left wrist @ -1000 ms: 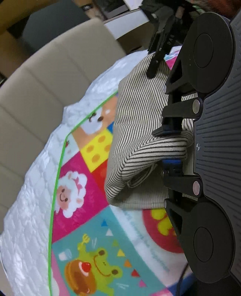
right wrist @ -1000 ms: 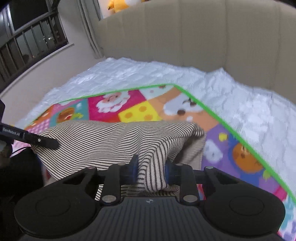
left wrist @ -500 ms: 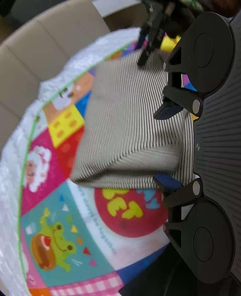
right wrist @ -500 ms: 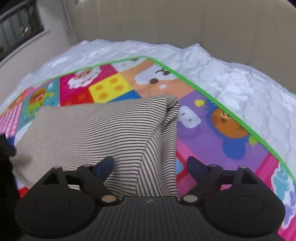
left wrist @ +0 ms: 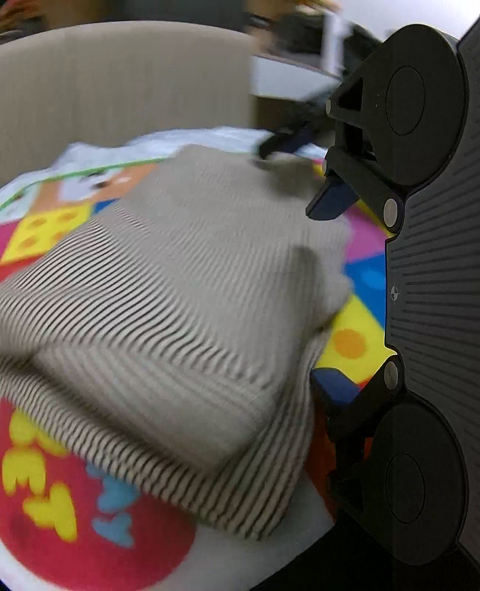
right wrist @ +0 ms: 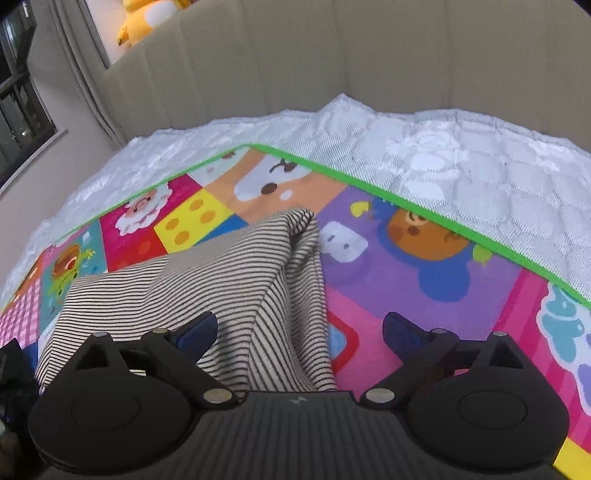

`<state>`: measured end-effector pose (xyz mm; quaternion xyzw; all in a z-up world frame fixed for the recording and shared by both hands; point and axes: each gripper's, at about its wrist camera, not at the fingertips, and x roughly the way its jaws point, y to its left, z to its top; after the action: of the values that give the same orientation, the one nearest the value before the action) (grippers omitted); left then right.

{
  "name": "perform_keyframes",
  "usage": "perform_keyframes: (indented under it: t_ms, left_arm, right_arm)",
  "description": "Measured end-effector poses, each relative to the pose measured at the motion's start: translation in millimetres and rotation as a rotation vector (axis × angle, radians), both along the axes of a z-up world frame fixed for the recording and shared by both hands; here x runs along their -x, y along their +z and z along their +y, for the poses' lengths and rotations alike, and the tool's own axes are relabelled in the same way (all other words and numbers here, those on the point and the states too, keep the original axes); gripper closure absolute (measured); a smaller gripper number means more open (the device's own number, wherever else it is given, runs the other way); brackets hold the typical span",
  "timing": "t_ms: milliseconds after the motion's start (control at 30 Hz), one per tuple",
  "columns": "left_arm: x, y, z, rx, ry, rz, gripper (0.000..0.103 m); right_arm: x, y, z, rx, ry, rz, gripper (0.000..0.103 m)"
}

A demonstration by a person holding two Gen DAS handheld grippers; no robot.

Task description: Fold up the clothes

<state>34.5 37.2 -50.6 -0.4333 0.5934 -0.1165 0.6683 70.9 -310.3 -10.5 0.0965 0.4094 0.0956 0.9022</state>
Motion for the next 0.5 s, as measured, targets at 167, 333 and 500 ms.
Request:
perform_keyframes:
  t_ms: [167, 333, 500]
  left_arm:
    - [-20.1, 2.7, 12.6, -0.091, 0.03, -0.047, 0.056]
    - [-63.1, 3.3, 25.1, -0.171, 0.013, -0.117, 0.059]
    - [-115.8, 3.8, 27.7, -0.252, -0.024, -0.197, 0.058]
  right_arm:
    - [0.5, -0.9, 6.4, 0.029, 0.013, -0.008, 0.006]
    - [2.3, -1.0, 9.1, 0.037, 0.014, -0.02, 0.005]
    - [1.2, -4.3, 12.0, 0.041, 0.023, -0.023, 0.002]
